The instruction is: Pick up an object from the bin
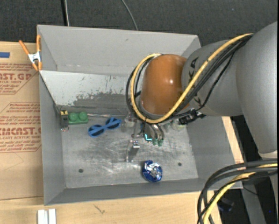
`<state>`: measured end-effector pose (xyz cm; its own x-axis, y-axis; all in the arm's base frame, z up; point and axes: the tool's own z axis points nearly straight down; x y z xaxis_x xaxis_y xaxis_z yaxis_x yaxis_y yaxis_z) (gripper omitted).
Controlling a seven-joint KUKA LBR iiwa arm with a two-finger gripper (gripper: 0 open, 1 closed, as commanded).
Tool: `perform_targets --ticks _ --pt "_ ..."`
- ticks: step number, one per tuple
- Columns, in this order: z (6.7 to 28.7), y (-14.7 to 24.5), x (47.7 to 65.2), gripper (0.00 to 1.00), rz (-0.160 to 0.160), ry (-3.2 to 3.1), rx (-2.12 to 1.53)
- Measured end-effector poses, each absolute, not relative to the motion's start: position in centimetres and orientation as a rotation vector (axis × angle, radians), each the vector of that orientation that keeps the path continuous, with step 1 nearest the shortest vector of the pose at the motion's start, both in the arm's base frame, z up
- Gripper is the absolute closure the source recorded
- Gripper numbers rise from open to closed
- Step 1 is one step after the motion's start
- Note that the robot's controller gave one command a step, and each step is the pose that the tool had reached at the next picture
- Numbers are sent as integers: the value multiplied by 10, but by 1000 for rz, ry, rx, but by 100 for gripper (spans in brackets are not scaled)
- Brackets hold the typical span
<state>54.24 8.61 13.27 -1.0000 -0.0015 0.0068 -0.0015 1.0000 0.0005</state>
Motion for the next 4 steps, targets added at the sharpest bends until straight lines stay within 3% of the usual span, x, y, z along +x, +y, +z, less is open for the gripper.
perform_targets --ticks 1,2,3,4 --pt "146 99 570 0 -1 -3120 400" --pt "74 141 593 0 -3 -3144 149" --pt "77 141 595 100 -5 -3149 147" --pt "204 151 579 100 -5 -3149 136"
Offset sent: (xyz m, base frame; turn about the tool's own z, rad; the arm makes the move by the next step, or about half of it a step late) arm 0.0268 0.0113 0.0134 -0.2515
